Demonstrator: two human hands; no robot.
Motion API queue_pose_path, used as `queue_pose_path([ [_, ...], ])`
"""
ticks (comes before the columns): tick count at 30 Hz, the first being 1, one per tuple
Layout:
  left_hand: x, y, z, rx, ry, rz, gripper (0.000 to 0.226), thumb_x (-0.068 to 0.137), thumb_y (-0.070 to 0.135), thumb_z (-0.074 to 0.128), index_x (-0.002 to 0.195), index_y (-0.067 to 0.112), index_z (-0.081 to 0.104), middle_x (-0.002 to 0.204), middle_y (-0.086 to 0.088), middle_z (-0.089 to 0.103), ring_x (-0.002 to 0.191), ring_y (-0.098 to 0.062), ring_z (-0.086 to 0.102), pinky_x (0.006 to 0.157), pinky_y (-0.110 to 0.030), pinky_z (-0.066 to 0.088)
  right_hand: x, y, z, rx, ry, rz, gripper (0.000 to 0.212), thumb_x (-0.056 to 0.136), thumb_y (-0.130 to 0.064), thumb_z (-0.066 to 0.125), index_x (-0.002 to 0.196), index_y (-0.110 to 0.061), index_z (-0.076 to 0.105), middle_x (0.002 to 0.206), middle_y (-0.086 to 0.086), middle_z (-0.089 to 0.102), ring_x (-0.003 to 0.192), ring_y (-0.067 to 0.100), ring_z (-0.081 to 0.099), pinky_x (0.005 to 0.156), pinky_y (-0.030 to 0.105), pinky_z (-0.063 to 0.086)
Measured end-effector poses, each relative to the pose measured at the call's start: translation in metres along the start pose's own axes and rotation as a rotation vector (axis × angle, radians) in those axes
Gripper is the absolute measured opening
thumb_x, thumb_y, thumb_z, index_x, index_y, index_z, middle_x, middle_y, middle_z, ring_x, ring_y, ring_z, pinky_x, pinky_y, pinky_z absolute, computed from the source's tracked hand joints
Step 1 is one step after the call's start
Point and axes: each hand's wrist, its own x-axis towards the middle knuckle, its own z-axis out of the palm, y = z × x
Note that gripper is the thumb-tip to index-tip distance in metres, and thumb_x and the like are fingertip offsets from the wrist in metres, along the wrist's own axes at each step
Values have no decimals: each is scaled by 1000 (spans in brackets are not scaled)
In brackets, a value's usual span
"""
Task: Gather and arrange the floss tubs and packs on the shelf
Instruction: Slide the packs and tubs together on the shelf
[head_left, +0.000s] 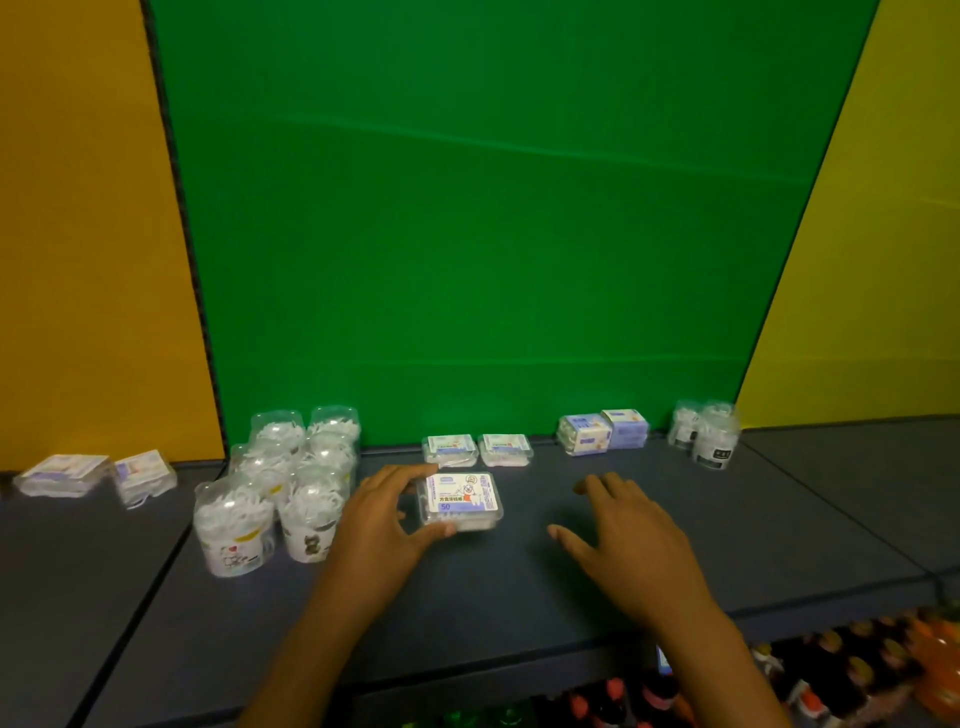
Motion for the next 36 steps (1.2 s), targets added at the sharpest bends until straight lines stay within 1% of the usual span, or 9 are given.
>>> queue_pose_path([
  [3, 28, -13, 19, 36, -28, -38, 63, 66, 28, 85, 122, 26, 57, 116, 11, 56, 94, 0, 54, 75, -6, 44, 27, 5, 7, 4, 3, 1, 62, 91, -65, 43, 140, -26, 38, 137, -5, 46, 122, 15, 46, 99, 31, 44],
  [7, 58, -29, 39, 100, -71, -114, 65, 68, 30, 84, 126, 23, 56, 125, 5, 57, 113, -15, 54, 98, -32, 47, 62, 5, 18, 13, 32, -10, 62, 90, -66, 44, 138, -26, 41, 137, -5, 47, 121, 16, 48, 97, 32, 45],
  [9, 69, -36, 46, 129, -109, -151, 65, 70, 27, 83, 127, 18, 55, 128, 0, 57, 115, -17, 54, 100, -27, 43, 75, 4, 24, 15, 44, -22, 63, 90, -67, 44, 137, -25, 41, 138, -4, 48, 122, 17, 48, 97, 32, 45],
  [15, 84, -52, 56, 186, -185, -230, 56, 78, 20, 77, 129, 15, 54, 131, -4, 56, 116, -16, 54, 83, -9, 29, 98, 1, 41, 25, 57, -25, 59, 90, -66, 44, 132, -25, 43, 134, -3, 48, 120, 17, 49, 95, 31, 44],
  [20, 83, -60, 63, 193, -172, -262, 55, 78, 22, 76, 127, 19, 53, 128, -2, 42, 109, -13, 51, 92, -16, 34, 110, -6, 47, 83, 60, -42, 53, 90, -65, 46, 129, -29, 43, 128, -6, 49, 113, 14, 51, 89, 29, 46],
  [24, 83, -58, 69, 156, -119, -244, 51, 78, 20, 76, 123, 18, 52, 125, 0, 45, 106, -9, 47, 82, -11, 28, 114, -9, 48, 86, 46, -56, 55, 91, -63, 46, 133, -29, 41, 127, -6, 49, 114, 14, 50, 90, 29, 46],
  [29, 77, -51, 68, 129, -108, -203, 50, 81, 17, 72, 126, 16, 49, 126, -2, 45, 103, -2, 40, 84, -9, 26, 113, -12, 47, 85, 33, -75, 53, 91, -61, 48, 133, -29, 41, 128, -6, 49, 115, 13, 50, 92, 30, 46],
  [32, 73, -49, 64, 181, -138, -176, 53, 84, 23, 69, 130, 18, 45, 130, -2, 41, 115, -13, 46, 89, -14, 29, 111, -14, 44, 80, 29, -90, 51, 92, -60, 48, 132, -29, 41, 128, -6, 49, 115, 13, 50, 90, 30, 46],
  [36, 67, -35, 43, 422, -134, -79, 55, 88, 42, 60, 135, 19, 40, 131, -1, 42, 120, -18, 46, 95, -27, 40, 103, -15, 36, 82, 37, -109, 51, 92, -60, 48, 131, -28, 41, 127, -6, 49, 115, 14, 49, 88, 31, 47],
])
